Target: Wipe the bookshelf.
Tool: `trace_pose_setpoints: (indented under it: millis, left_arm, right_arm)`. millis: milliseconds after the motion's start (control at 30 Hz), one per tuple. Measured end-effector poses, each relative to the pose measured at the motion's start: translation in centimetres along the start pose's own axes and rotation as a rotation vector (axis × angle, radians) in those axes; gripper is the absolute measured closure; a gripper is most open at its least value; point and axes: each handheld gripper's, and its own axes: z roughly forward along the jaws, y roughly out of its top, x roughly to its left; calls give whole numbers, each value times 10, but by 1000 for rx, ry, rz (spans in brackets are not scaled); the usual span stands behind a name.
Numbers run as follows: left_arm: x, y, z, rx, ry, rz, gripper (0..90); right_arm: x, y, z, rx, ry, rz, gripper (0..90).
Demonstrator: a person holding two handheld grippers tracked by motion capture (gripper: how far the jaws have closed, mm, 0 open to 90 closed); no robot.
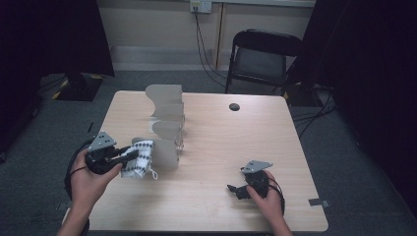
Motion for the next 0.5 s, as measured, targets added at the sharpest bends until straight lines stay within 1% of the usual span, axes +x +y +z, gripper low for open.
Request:
trace_pose_setpoints:
  millis: [67,133,233,400,433,467,500]
  left_arm:
    - [1,4,-7,-21,3,-2,718]
    - [1,4,-7,-23,7,-9,717]
    - [4,2,-6,-22,9,-9,717]
    - [9,-12,5,16,15,-27,717]
    - [11,-20,10,30,15,-38,717]
    - [11,-20,10,30,15,-38,717]
    - [12,-24,13,40,14,-44,717]
  right_arm:
    - [0,0,0,0,0,0,125]
    - [0,0,0,0,0,0,125]
    - [0,0,0,0,0,0,125]
    - [0,0,0,1,1,1,125]
    - [0,0,0,1,1,1,125]
    - [0,0,0,1,1,1,125]
    - [0,0,0,1,1,1,125]
